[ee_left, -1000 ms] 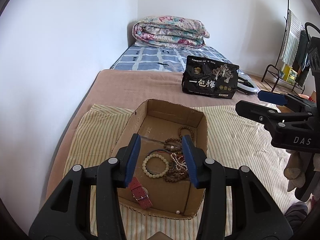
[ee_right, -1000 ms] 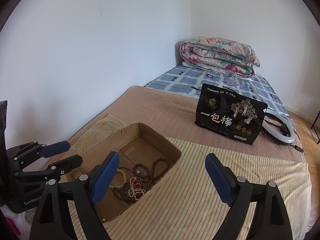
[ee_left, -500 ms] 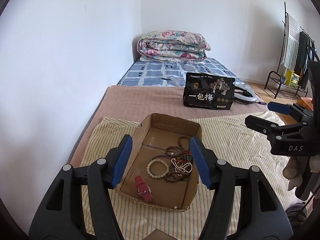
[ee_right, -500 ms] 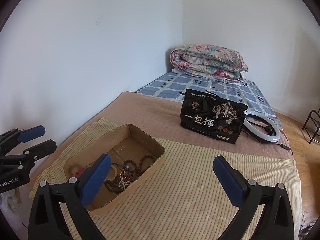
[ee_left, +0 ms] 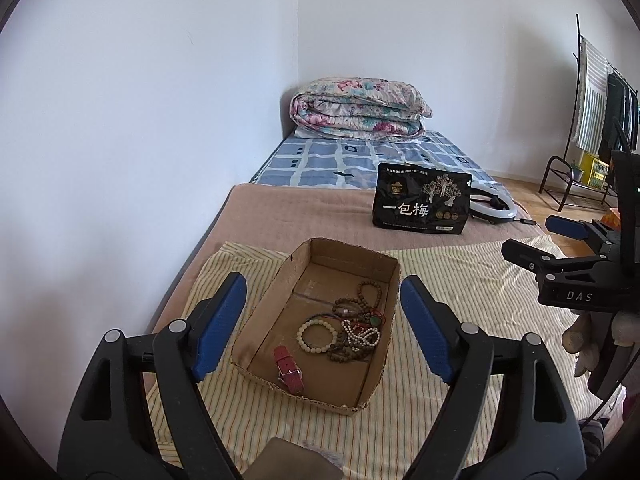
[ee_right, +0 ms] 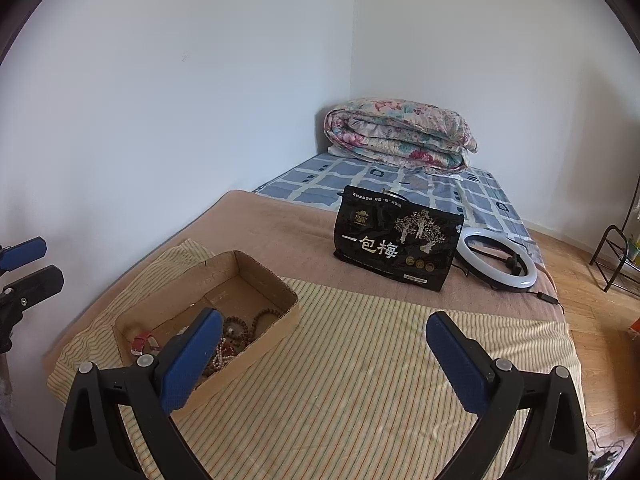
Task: Organize jewelry
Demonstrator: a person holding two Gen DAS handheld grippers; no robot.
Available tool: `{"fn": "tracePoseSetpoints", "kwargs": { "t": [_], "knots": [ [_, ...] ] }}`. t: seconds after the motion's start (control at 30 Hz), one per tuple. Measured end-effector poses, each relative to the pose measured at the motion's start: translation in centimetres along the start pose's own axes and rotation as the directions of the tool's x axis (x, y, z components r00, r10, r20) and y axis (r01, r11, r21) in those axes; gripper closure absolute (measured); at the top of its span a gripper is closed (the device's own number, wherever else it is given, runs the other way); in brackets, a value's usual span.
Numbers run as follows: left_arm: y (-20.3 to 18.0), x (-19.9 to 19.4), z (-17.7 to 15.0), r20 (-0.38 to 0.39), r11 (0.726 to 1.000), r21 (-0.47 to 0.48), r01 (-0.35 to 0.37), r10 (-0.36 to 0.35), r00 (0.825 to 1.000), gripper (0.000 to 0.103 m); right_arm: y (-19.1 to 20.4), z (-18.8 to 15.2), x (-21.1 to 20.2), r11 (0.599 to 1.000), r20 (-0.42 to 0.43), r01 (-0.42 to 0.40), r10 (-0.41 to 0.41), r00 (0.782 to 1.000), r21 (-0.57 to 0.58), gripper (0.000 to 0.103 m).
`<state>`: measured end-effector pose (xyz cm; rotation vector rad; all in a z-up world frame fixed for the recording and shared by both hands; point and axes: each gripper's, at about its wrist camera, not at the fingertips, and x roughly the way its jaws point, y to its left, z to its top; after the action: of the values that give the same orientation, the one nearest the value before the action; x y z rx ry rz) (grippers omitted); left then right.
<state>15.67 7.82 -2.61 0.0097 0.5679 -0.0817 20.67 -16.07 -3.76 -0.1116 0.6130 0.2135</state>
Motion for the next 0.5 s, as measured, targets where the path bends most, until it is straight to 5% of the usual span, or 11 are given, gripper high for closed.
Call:
{"fn": "tracePoseSetpoints", "kwargs": {
  "t": [0.17, 0.23, 0.5],
  "knots": [
    [-0.8, -0.9, 0.1, 0.009, 1.0, 0.011, -0.014, 0.014, 1.0, 0.018, -0.5, -0.1, -0.7, 1.0, 0.01, 0.002, -0.002, 1.0, 0.011, 0.0],
    [-1.1, -1.3, 0.0, 0.019, 1.0, 0.016, -0.012, 0.012, 1.0, 0.004, -0.7, -0.2, -1.0, 1.0, 0.014, 0.001, -0.001, 1.0, 0.013, 0.0],
    [-1.8, -2.6, 0.2, 0.045, 0.999, 0.028, -0.027, 0.025, 0.999, 0.002, -1.1, -0.3, -1.9, 1.0, 0.025, 0.002, -0.003, 1.0, 0.025, 0.0]
  ]
}}
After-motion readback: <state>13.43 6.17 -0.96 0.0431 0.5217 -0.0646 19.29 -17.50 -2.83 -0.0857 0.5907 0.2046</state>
